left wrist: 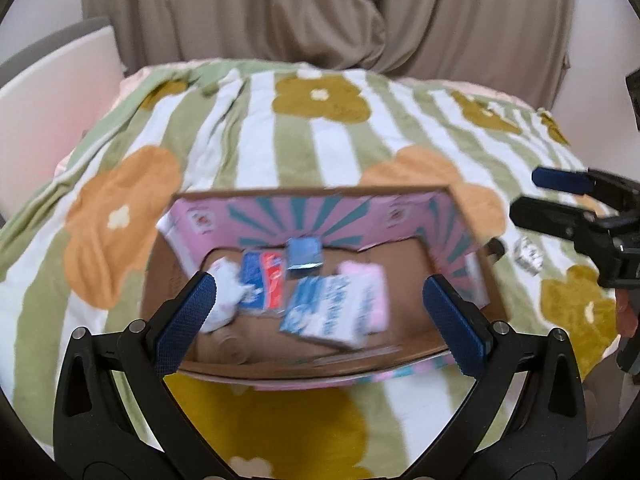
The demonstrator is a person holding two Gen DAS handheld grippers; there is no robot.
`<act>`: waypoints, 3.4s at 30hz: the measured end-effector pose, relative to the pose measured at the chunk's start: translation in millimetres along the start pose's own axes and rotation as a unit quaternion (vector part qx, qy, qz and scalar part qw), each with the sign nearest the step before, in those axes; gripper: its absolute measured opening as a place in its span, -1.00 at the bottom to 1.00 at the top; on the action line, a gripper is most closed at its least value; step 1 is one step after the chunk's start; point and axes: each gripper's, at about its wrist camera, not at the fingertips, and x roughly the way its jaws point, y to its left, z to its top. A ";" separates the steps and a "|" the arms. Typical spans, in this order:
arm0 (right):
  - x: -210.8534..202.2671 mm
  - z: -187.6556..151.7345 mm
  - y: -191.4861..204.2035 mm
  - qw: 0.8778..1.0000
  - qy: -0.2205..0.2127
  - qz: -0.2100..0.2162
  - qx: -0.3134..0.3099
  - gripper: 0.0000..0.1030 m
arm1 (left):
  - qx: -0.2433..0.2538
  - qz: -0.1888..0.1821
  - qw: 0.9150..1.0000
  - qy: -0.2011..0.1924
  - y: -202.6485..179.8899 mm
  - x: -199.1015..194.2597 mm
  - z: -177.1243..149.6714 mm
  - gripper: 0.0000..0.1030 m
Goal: Organize objects
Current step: 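Move both tools back toward the black jar and tissue pack, then grasp the black jar with the left tool while the right tool grasps the tissue pack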
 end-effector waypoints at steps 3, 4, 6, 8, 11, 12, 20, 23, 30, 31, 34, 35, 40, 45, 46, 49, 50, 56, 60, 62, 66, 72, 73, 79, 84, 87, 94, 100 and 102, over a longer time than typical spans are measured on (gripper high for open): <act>-23.6 -9.1 -17.4 1.000 -0.009 -0.002 0.011 0.57 | 0.000 -0.022 1.000 -0.010 -26.6 -5.6 5.6 1.00; -31.0 -13.0 -24.9 1.000 -0.015 -0.006 0.018 0.66 | 0.002 -0.030 0.999 -0.011 -38.1 -5.7 6.8 1.00; -44.1 -21.2 -41.2 0.999 -0.026 -0.010 0.034 0.83 | 0.012 -0.038 0.999 -0.010 -58.9 -3.1 8.5 1.00; -56.6 -30.7 -59.8 0.998 -0.033 -0.006 0.051 0.92 | 0.033 -0.041 0.999 -0.010 -85.0 -0.4 7.0 1.00; -70.9 -44.3 -87.4 0.997 -0.042 -0.012 0.069 0.93 | 0.059 -0.038 0.997 -0.011 -118.3 4.0 5.4 1.00; -74.1 -48.4 -94.7 0.996 -0.042 -0.014 0.072 0.94 | 0.063 -0.042 0.997 -0.011 -127.8 5.8 4.8 1.00; -84.5 -83.6 -158.0 0.995 -0.018 -0.060 0.079 0.98 | 0.067 -0.089 0.994 0.009 -205.2 25.6 -10.6 1.00; -87.2 -97.7 -185.7 0.992 -0.015 -0.076 0.098 0.99 | 0.081 -0.086 0.993 0.011 -234.4 39.1 -18.8 1.00; -70.5 -123.4 -227.1 0.995 0.013 -0.077 0.065 0.98 | 0.069 -0.082 0.994 0.031 -267.1 89.8 -27.1 1.00; -64.7 -127.8 -232.9 0.996 0.020 -0.070 0.059 0.98 | 0.067 -0.080 0.994 0.032 -268.9 96.0 -27.1 1.00; -48.8 -138.5 -240.3 0.997 0.035 -0.056 0.030 0.98 | 0.057 -0.072 0.995 0.041 -272.4 122.3 -25.5 1.00; -43.7 -141.4 -240.2 0.998 0.037 -0.052 0.018 0.98 | 0.055 -0.070 0.995 0.045 -272.7 129.8 -24.8 1.00; -14.1 -153.2 -234.5 0.997 0.051 -0.038 -0.044 0.98 | 0.056 -0.059 0.995 0.054 -279.1 162.1 -22.0 0.99; 15.7 -157.0 -231.0 0.993 0.067 -0.044 -0.083 0.97 | 0.046 -0.057 0.996 0.058 -279.8 190.4 -20.3 0.94; 19.4 -157.6 -230.6 0.993 0.069 -0.044 -0.088 0.97 | 0.046 -0.056 0.996 0.057 -279.3 194.2 -19.7 0.92; 28.8 -159.4 -229.6 0.991 0.071 -0.046 -0.102 0.93 | 0.046 -0.052 0.996 0.060 -278.0 205.8 -18.9 0.81; 31.2 -159.5 -229.6 0.991 0.071 -0.045 -0.104 0.91 | 0.046 -0.052 0.996 0.063 -277.2 210.7 -19.2 0.78; 45.2 -157.9 -228.3 0.991 0.076 -0.037 -0.108 0.72 | 0.054 -0.051 0.995 0.071 -277.7 226.0 -22.2 0.52; 52.2 -157.3 -226.6 0.990 0.080 -0.035 -0.110 0.51 | 0.051 -0.054 0.994 0.074 -276.5 231.2 -23.5 0.33; 54.7 -157.2 -226.1 0.990 0.082 -0.035 -0.110 0.43 | 0.052 -0.053 0.995 0.073 -275.5 231.5 -24.7 0.30; 58.0 -157.7 -224.3 0.990 0.085 -0.031 -0.111 0.35 | 0.058 -0.050 0.994 0.072 -276.0 231.0 -26.6 0.14; 61.7 -158.4 -222.2 0.990 0.088 -0.032 -0.108 0.16 | 0.054 -0.053 0.995 0.070 -273.1 231.1 -26.8 -0.02; 62.3 -158.1 -221.7 0.990 0.089 -0.031 -0.107 0.15 | 0.054 -0.053 0.995 0.070 -273.1 230.7 -27.0 -0.04; 65.2 -158.5 -218.7 0.990 0.097 -0.032 -0.101 -0.06 | 0.053 -0.063 0.994 0.070 -272.5 227.5 -27.2 -0.28; 62.6 -158.2 -217.4 0.990 0.097 -0.032 -0.094 -0.10 | 0.057 -0.068 0.994 0.071 -273.4 224.6 -27.7 -0.37; 60.2 -159.0 -215.2 0.990 0.096 -0.035 -0.095 -0.11 | 0.056 -0.072 0.993 0.071 -272.4 223.7 -27.7 -0.37; 51.7 -156.5 -212.5 0.991 0.089 -0.038 -0.092 -0.11 | 0.050 -0.079 0.993 0.070 -271.5 217.5 -26.2 -0.37; 42.1 -154.9 -210.7 0.992 0.080 -0.043 -0.086 -0.11 | 0.051 -0.083 0.993 0.066 -273.1 206.6 -24.8 -0.37; 37.8 -154.5 -209.9 0.993 0.077 -0.043 -0.082 -0.11 | 0.050 -0.086 0.993 0.063 -273.0 201.0 -23.0 -0.37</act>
